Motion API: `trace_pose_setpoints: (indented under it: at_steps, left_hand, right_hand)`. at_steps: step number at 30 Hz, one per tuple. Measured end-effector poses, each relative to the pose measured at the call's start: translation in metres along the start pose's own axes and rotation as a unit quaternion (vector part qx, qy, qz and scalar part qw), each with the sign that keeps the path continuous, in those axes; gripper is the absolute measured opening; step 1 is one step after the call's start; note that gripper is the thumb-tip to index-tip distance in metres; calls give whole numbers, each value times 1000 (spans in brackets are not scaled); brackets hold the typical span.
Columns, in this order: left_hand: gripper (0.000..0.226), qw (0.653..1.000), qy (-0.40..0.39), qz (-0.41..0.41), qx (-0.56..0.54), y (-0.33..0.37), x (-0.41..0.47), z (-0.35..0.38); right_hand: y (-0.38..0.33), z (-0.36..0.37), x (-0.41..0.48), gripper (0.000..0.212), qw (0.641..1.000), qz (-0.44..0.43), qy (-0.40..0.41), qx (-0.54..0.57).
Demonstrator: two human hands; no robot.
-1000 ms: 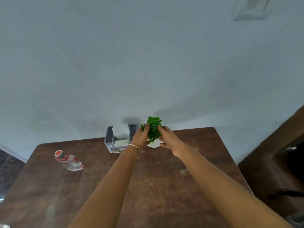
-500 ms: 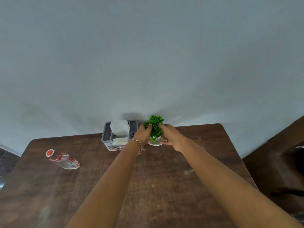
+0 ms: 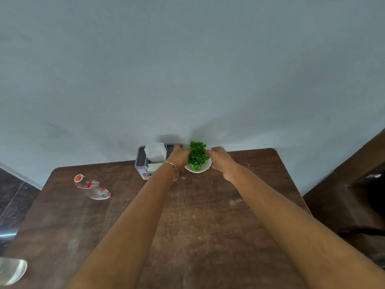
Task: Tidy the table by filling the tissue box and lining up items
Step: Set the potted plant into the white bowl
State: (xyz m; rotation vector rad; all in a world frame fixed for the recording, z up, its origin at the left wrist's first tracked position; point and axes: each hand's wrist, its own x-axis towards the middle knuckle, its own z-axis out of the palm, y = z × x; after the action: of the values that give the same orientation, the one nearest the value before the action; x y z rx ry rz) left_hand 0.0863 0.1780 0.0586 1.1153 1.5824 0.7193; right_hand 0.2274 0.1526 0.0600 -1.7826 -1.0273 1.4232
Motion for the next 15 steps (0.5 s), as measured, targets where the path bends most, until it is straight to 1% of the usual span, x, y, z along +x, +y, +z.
trace_pose_setpoints:
  at_steps: [1, 4, 5, 6, 7, 8, 9, 11, 12, 15]
  left_hand:
    - [50, 1000, -1, 2, -2, 1, -4, -3]
    - [69, 1000, -21, 2, -5, -6, -14, -9]
    - [75, 1000, -27, -1, -5, -14, -10, -10]
    - [78, 999, -31, -7, -1, -20, -19, -10]
    - [77, 999, -34, -5, 3, -22, -31, -9]
    - [72, 999, -34, 0, 12, -23, -48, -9]
    - [65, 999, -30, 3, 20, -23, -67, -9]
    - [48, 999, -23, 5, 36, -28, -97, -7]
    - [42, 999, -25, 2, 39, -34, -111, -5]
    - [37, 998, -14, -2, 55, -65, -150, 4]
  right_hand:
    - [1, -2, -6, 38, 1000, -9, 4, 1]
    - [7, -8, -28, 42, 1000, -10, 7, 1]
    - [10, -10, -35, 37, 1000, -11, 7, 6]
    - [14, -11, -46, 26, 1000, -9, 2, 13]
    - [19, -13, -56, 13, 1000, -13, -2, 12]
    - [24, -13, -66, 8, 1000, -12, -9, 8]
    - [30, -13, -78, 12, 1000, -18, -17, 3]
    - [45, -11, -94, 34, 999, -24, -26, -5]
    - [53, -9, -102, 36, 999, -17, -34, -15]
    - [79, -2, -123, 39, 996, -5, -79, -50]
